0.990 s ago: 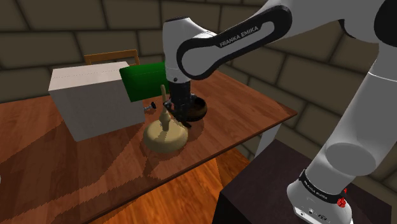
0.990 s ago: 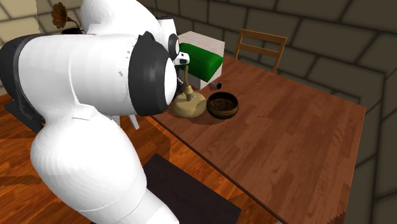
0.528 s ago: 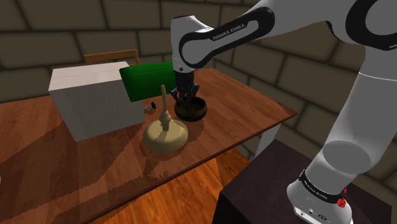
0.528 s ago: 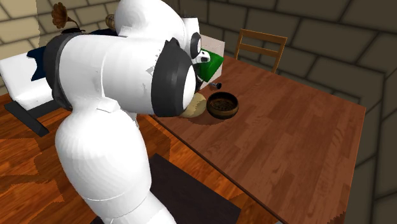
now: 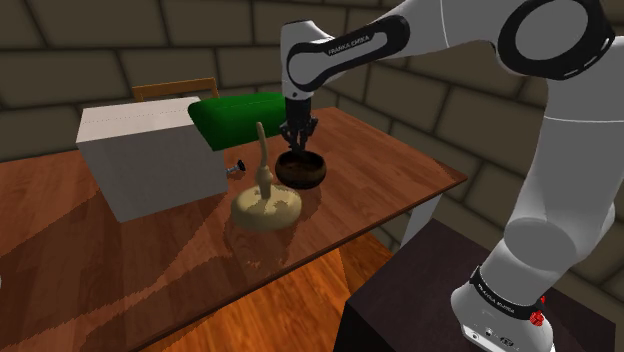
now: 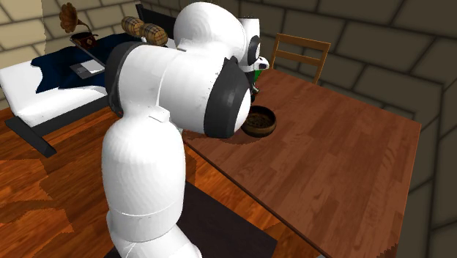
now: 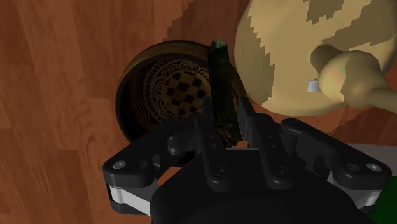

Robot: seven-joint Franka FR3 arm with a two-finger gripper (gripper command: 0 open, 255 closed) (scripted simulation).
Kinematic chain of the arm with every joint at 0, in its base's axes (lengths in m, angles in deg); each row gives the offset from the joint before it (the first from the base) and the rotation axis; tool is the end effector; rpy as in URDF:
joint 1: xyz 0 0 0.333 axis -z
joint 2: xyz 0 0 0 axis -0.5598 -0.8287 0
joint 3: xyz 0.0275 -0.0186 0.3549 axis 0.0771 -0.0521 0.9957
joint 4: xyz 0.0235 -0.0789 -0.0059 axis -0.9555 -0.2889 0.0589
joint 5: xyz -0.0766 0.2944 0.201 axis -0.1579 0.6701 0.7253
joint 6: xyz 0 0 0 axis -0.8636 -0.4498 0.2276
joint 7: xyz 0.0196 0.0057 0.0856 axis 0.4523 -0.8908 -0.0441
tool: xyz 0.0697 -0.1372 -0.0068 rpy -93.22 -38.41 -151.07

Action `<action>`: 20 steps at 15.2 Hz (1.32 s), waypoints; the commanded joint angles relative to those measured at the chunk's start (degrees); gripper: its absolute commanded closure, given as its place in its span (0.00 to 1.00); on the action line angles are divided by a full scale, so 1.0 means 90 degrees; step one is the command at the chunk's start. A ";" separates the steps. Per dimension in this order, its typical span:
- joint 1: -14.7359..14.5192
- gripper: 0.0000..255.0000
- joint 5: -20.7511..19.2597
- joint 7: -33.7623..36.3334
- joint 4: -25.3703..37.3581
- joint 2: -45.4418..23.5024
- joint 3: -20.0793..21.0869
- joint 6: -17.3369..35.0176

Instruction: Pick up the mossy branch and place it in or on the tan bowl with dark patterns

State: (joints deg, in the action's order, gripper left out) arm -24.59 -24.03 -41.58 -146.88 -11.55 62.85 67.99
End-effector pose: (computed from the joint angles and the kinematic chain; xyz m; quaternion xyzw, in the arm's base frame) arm 0.6071 0.1136 0.4223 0.9985 -0.0513 -0.0035 0.0205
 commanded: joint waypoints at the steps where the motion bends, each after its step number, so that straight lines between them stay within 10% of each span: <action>1: 0.0066 1.00 -0.0099 -0.0177 0.0418 -0.0318 -0.0099 -0.0112; 4: 0.0182 1.00 -0.0226 -0.0516 0.1218 -0.0854 -0.0259 -0.0376; 20: 0.0157 1.00 -0.0427 -0.0356 0.0598 -0.1256 -0.0359 0.0616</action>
State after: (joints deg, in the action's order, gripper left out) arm -23.16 -27.82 -44.82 -141.52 -22.75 59.64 73.42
